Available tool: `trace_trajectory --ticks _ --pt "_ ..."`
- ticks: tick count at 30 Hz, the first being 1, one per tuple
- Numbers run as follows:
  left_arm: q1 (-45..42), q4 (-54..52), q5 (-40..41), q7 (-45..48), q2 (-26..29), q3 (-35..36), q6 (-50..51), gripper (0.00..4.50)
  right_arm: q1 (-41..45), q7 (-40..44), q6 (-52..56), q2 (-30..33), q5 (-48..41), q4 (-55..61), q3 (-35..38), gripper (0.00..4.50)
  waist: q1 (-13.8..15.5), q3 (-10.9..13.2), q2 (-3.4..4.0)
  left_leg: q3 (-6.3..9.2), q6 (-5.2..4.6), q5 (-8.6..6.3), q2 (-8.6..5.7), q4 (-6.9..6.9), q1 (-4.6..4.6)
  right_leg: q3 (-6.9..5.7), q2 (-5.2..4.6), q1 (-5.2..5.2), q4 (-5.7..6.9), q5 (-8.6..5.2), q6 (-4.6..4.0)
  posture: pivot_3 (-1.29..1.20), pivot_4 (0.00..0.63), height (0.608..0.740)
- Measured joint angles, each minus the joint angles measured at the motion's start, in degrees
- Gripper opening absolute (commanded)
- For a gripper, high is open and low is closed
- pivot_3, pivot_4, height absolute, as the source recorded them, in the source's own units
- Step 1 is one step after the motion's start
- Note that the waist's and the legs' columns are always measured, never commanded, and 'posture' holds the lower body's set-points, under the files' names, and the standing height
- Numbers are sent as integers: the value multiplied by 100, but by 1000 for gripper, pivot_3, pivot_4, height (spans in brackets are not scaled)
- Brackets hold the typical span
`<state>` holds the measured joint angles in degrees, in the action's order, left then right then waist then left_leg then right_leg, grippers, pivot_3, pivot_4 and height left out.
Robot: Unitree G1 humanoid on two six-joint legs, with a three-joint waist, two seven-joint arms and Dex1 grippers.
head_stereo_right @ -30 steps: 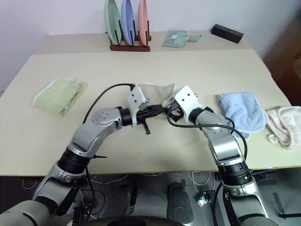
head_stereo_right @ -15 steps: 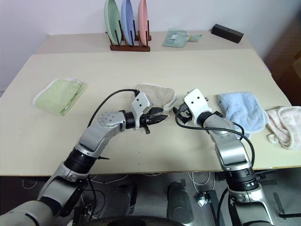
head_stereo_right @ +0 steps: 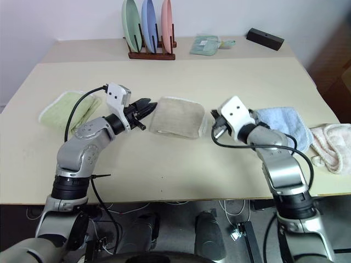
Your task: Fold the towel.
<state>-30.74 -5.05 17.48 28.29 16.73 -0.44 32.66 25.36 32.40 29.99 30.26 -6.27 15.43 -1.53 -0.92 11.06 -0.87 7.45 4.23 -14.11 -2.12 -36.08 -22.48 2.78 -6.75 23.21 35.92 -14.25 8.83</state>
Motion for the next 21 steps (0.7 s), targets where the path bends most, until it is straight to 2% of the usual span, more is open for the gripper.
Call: trace_trajectory --ticks 6,10,14,21 --pt "-536 820 -343 8 -415 -499 -423 55 881 -280 219 -1087 -64 -829 -590 0 0 0 0 0 1 0 -1 0 0 0 0 0 0 1 -1 0 150 740" --pt "-563 1817 -626 37 -542 -677 -803 55 805 -445 22 -1443 59 -1836 -777 0 -7 -1 0 0 0 0 -2 4 0 0 0 6 2 1 -1 0 150 740" --pt "-346 2213 -809 116 -617 -804 -1197 55 478 -510 -409 -1566 204 -2347 -926 0 -16 -1 1 0 0 0 -2 6 -3 0 0 11 3 1 0 0 150 740" --pt "-11 2234 -936 54 -734 -772 -1776 55 232 -609 -980 -1567 384 -2389 -937 0 -15 -9 4 0 0 0 -1 1 12 0 0 -5 11 1 0 0 150 740"
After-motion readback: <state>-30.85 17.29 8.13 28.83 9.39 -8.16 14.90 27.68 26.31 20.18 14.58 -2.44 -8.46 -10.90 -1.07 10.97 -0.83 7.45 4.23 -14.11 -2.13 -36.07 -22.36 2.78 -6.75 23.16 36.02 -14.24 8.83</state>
